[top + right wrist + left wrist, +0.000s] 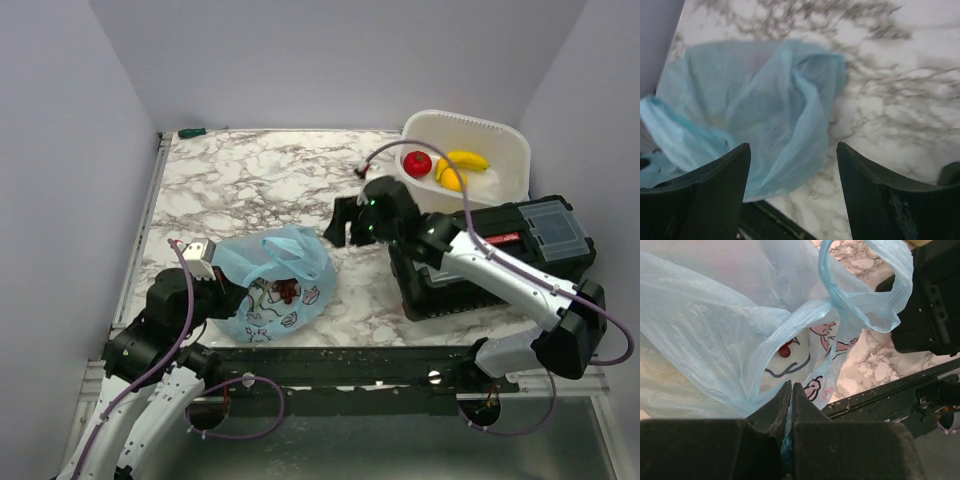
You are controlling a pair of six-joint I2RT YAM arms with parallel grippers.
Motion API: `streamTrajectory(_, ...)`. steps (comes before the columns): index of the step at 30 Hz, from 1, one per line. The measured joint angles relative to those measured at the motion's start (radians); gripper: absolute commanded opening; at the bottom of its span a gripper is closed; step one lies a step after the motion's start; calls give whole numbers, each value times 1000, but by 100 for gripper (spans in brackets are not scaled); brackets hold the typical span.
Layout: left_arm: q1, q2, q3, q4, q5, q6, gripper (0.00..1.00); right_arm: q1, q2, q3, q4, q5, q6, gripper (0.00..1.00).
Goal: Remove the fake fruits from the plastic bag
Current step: Take out the fake fruit from the plastic bag.
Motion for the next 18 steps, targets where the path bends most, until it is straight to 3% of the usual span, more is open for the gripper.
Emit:
streamTrajectory(4,0,32,0,0,9,2,0,205,-9,-105,41,-5,51,71)
streamTrajectory(13,-3,9,0,0,10,4,0,461,-100,-176,100,74,83,72)
streamTrajectory(14,-3,9,0,0,10,4,0,490,-98,-175,110,79,80,70)
streamTrajectory(16,-3,9,0,0,10,3,0,547,-78,-170,148,80,75,57)
streamTrajectory(18,-3,9,0,0,7,3,0,560,-41,-170,199,89,85,56)
